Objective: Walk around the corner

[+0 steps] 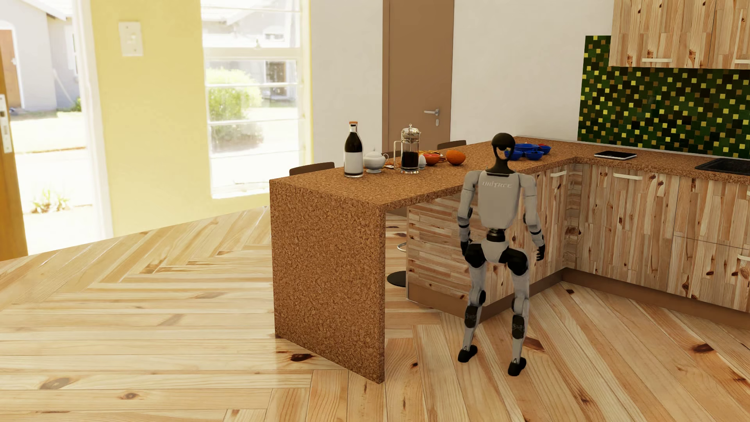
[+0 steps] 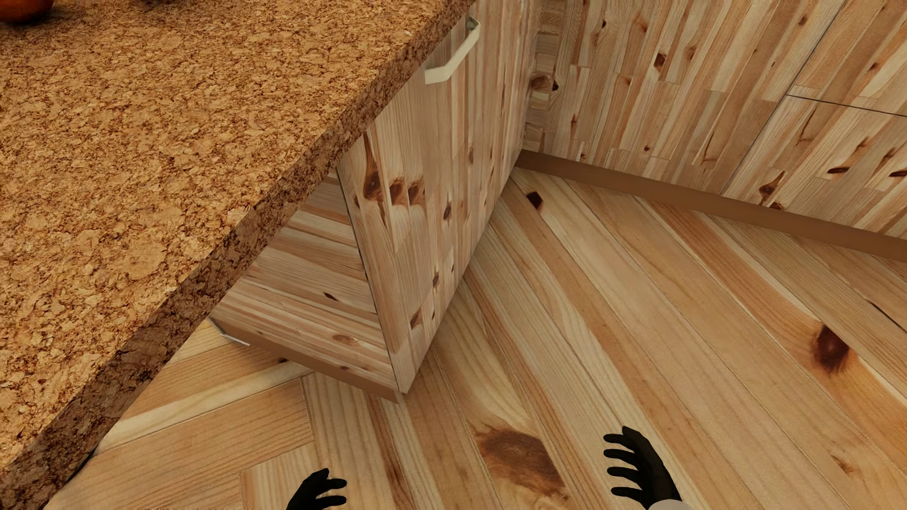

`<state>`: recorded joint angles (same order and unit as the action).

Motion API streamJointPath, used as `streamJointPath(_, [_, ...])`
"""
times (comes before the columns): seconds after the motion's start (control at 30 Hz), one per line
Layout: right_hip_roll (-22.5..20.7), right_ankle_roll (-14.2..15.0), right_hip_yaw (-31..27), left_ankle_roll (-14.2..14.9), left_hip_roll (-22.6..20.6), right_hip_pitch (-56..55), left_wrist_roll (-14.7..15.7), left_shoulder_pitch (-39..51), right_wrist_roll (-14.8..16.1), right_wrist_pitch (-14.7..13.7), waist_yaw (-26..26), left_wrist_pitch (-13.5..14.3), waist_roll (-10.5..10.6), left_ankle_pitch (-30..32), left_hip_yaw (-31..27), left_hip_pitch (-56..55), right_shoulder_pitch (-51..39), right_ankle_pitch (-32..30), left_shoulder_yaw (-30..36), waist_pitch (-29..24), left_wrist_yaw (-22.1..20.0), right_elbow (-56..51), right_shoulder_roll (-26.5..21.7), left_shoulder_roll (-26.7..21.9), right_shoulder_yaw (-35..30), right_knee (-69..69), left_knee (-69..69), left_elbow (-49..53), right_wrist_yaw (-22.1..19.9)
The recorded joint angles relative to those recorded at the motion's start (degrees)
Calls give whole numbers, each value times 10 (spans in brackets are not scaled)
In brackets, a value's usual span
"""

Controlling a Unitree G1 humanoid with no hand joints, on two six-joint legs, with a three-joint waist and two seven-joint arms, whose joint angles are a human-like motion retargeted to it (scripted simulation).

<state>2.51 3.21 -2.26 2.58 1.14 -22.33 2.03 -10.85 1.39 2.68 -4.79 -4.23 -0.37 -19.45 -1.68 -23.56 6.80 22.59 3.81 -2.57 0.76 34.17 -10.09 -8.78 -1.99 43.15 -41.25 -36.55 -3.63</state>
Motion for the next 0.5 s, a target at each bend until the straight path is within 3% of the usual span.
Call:
streamJointPath(0.13, [-5,-7,-7,0,5,16,-12,6,12,10,10,-10,18,21,8,20,11,-25,-9,-9,-9,5,-3,-2,5,-33,33,-4,17])
streamJointPath(0.27, [-7,-11,-1,4,7,15,-13,-6,-21,-8,3,2,17,25,2,19,13,-26,-19,8,8,-3,-10,7,-2,-31,34,-1,54])
streamJointPath(0.37, [-5,-11,4,4,6,19,-18,-11,-35,-32,-9,-25,16,21,-1,18,12,-22,-6,15,21,-6,-11,13,-3,-27,27,1,70])
streamJointPath(0.5, [-10,-10,0,4,12,19,-14,-3,-10,-8,2,-37,9,28,3,18,9,-34,-8,4,16,-1,6,0,-12,-37,31,-4,65])
